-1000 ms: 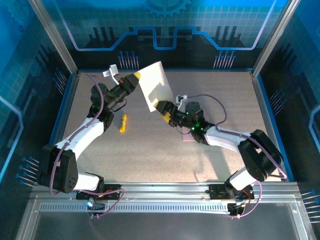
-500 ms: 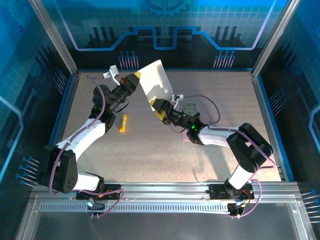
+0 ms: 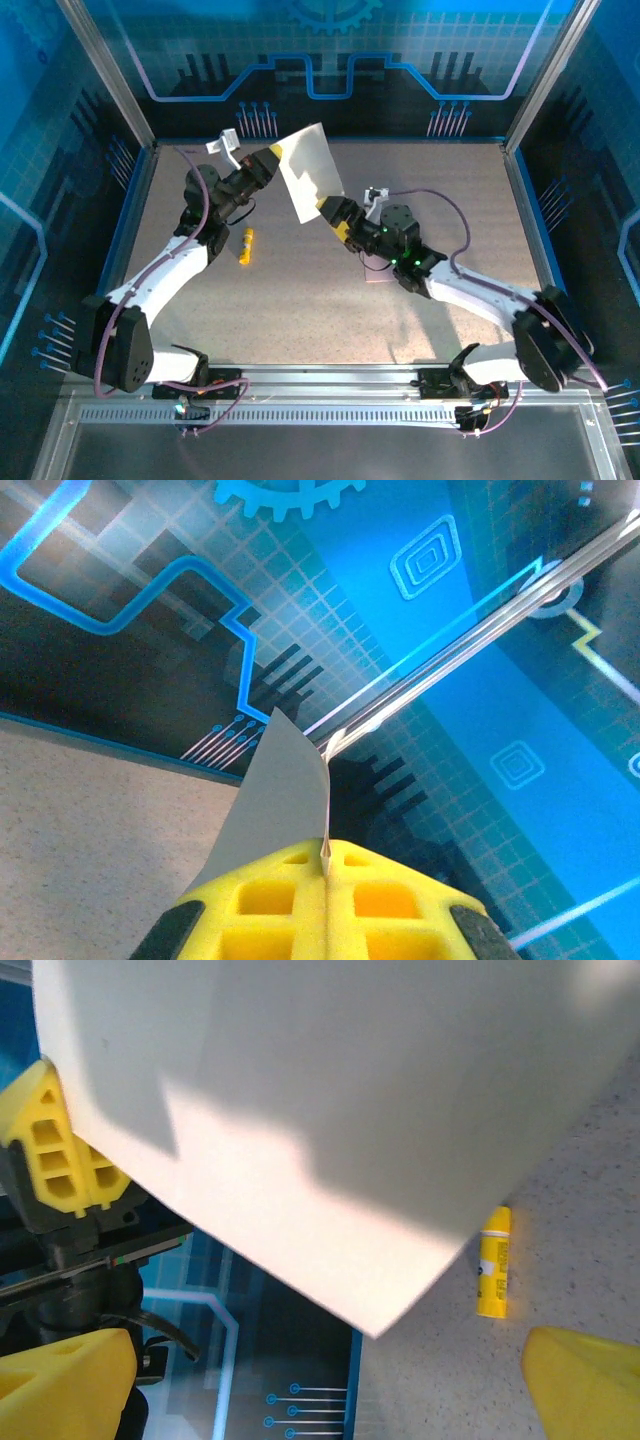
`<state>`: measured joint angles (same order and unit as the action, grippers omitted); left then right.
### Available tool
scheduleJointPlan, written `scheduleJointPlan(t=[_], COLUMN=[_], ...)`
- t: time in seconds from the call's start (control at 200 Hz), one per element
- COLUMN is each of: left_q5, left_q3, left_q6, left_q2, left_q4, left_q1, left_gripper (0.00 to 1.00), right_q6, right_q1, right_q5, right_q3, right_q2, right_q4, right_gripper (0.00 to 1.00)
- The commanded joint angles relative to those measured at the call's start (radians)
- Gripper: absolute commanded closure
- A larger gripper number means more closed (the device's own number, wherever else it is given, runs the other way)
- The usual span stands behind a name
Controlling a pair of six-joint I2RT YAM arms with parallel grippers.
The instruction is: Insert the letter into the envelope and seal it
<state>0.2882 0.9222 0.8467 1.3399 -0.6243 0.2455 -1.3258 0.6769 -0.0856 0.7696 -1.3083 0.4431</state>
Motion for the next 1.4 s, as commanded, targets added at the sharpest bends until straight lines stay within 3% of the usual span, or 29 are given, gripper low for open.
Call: scheduleJointPlan(t=[0.0,0.155,0.345,0.525,0.956,1.181,1.391], left_q5=[0.024,0.037,0.014,-0.010,-0.044,-0.082,-0.169], left_q3=[0.042,0.031,0.003,-0.019,-0.080,-0.036,0.082], left_q6=[-0.106,-0.116,-0.089,-0.042,0.100,0.018,0.023], left_q2=[-0.036,-0.039,-0.051,-0.058,-0.047,-0.045,-0.004], left_q4=[0.063,0.067,0.037,0.006,-0.110,-0.011,0.121], left_q1=[0.003,0.010,0.056,0.098,0.129,0.119,0.093], left_gripper=[1.00,1.00,1.00,1.00,1.00,1.00,1.00], right_q6=[0.029,0.022,-0.004,-0.006,-0.018,-0.010,-0.002], right_q1=[0.018,-0.009,-0.060,-0.067,-0.103,-0.119,-0.140], right_q5=[0.094,0.079,-0.059,-0.093,-0.130,-0.130,-0.153], right_q3=[0.079,0.158,0.256,0.318,0.296,0.251,0.153], right_q2=[0.084,0.096,-0.038,-0.131,-0.181,-0.153,-0.117], right_q4=[-0.389,-0.459,-0.420,-0.364,-0.164,-0.155,-0.083], right_gripper=[0.00,0.00,0.00,0.00,0.00,0.00,0.00])
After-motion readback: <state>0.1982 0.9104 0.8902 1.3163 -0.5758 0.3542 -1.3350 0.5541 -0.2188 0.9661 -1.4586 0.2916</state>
